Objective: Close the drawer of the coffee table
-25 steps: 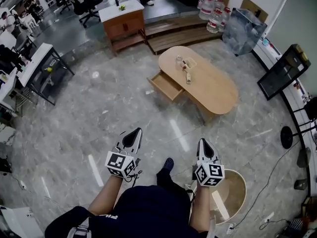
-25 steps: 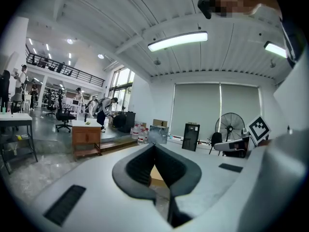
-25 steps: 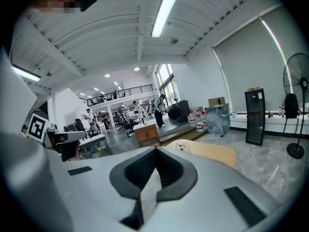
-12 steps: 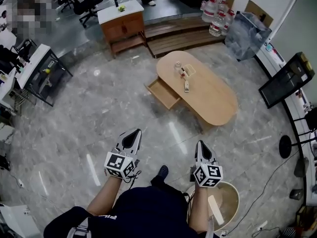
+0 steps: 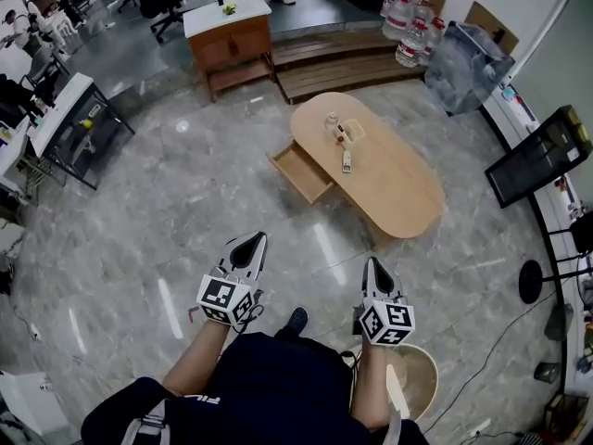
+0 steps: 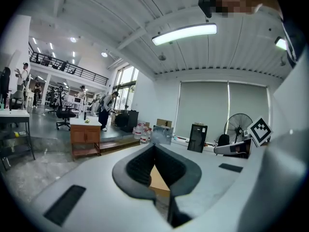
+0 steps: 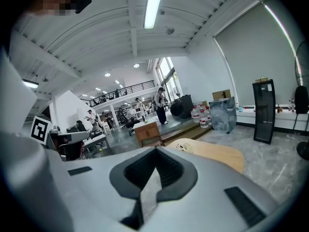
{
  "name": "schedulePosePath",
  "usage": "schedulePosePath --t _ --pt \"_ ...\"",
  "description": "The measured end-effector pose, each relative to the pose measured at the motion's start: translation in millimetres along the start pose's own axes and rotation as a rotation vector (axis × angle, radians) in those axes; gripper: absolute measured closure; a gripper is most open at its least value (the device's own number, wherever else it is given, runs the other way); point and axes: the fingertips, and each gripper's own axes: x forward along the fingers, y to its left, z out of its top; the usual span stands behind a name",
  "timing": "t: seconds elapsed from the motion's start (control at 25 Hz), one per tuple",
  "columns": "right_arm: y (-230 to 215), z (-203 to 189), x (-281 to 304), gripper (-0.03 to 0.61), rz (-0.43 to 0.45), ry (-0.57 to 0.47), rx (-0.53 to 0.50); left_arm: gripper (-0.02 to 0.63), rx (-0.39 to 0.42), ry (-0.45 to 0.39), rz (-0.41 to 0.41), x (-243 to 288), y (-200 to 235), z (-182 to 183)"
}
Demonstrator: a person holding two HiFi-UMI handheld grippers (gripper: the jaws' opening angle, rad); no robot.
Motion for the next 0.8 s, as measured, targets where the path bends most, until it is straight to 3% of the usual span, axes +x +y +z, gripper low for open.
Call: schedulePosePath --t 0.8 --pt "-8.1 9.7 1.4 0.552 0.078 -0.001 -0.008 0.589 0.012 -0.034 0.063 -9.6 -22.4 20.0"
